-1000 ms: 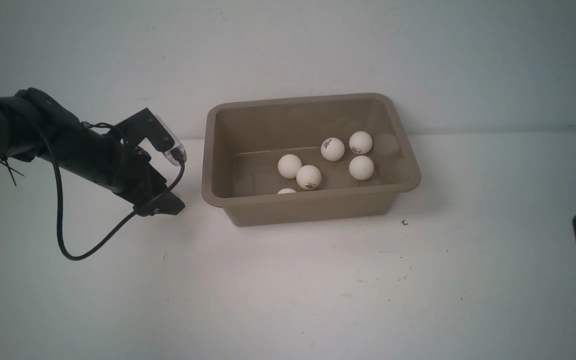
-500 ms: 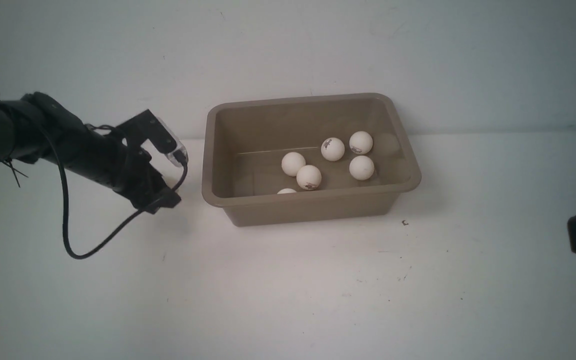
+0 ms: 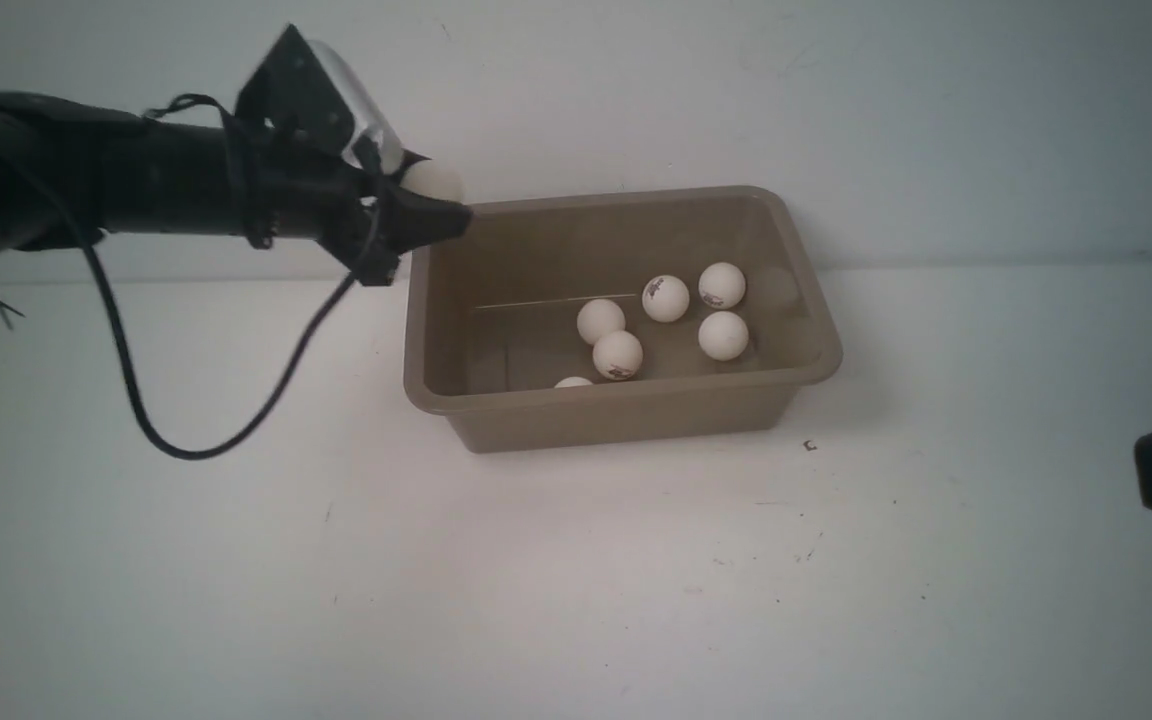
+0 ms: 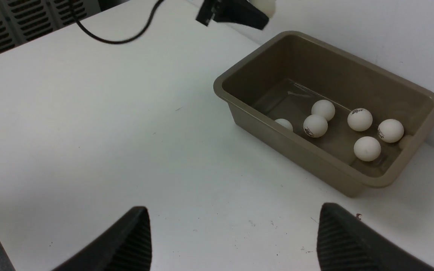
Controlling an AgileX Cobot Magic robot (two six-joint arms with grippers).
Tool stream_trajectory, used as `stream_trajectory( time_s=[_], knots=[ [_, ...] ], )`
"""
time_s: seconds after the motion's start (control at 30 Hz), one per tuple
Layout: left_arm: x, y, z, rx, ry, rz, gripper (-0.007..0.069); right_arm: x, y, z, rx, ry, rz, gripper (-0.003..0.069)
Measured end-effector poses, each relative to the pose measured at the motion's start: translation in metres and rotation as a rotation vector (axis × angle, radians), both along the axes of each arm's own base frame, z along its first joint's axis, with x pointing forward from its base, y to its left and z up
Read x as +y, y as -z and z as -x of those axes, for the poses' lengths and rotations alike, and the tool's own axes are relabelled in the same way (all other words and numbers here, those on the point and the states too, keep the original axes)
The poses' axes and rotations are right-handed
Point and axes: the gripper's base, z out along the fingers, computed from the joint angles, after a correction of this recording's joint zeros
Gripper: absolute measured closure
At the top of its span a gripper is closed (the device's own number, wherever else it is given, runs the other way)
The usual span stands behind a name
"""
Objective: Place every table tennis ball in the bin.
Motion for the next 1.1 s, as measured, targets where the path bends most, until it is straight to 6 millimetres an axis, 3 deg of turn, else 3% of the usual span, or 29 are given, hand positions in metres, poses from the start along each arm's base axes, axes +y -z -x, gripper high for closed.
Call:
stream_trajectory(
  time_s=[0.13,0.23,0.4,0.47,0.57,0.7,0.77,0.8,0.9,1.1],
  knots=[
    [-0.031,0.038,-0.007,0.005,0.049,-0.012,0.0275,0.0,0.0,0.0,0.0,0.0,-0.001,0.0125],
    [-0.037,0.056,-0.013,0.006,0.005,-0.075,0.0271,0.0,0.0,0.0,-0.006,0.004,-0.003,0.0125],
    [-0.027,0.051,-0.021,-0.012,-0.129,-0.102,0.0141,-0.001,-0.002,-0.001,-0.03,0.019,-0.009,0.0125],
    [-0.019,0.033,-0.021,-0.035,-0.183,-0.061,0.0102,-0.002,-0.005,-0.002,-0.062,0.041,-0.019,0.0125],
    [-0.004,-0.027,-0.011,-0.138,-0.253,0.003,0.0083,-0.004,-0.022,0.005,-0.165,0.078,-0.035,0.0125],
    [0.008,-0.077,0.005,-0.239,-0.291,0.035,0.0083,-0.01,-0.053,0.019,-0.336,0.139,-0.026,0.0125],
    [0.014,-0.088,0.01,-0.261,-0.311,0.042,0.0083,-0.014,-0.065,0.026,-0.411,0.18,-0.007,0.0125],
    [0.02,-0.101,0.015,-0.284,-0.334,0.052,0.0083,-0.02,-0.079,0.039,-0.492,0.238,0.016,0.0125],
    [0.029,-0.119,0.023,-0.303,-0.367,0.078,0.0083,-0.034,-0.094,0.068,-0.592,0.37,0.058,0.0125],
    [0.031,-0.124,0.026,-0.303,-0.376,0.092,0.0083,-0.051,-0.096,0.138,-0.69,0.545,0.013,0.0125]
  ],
)
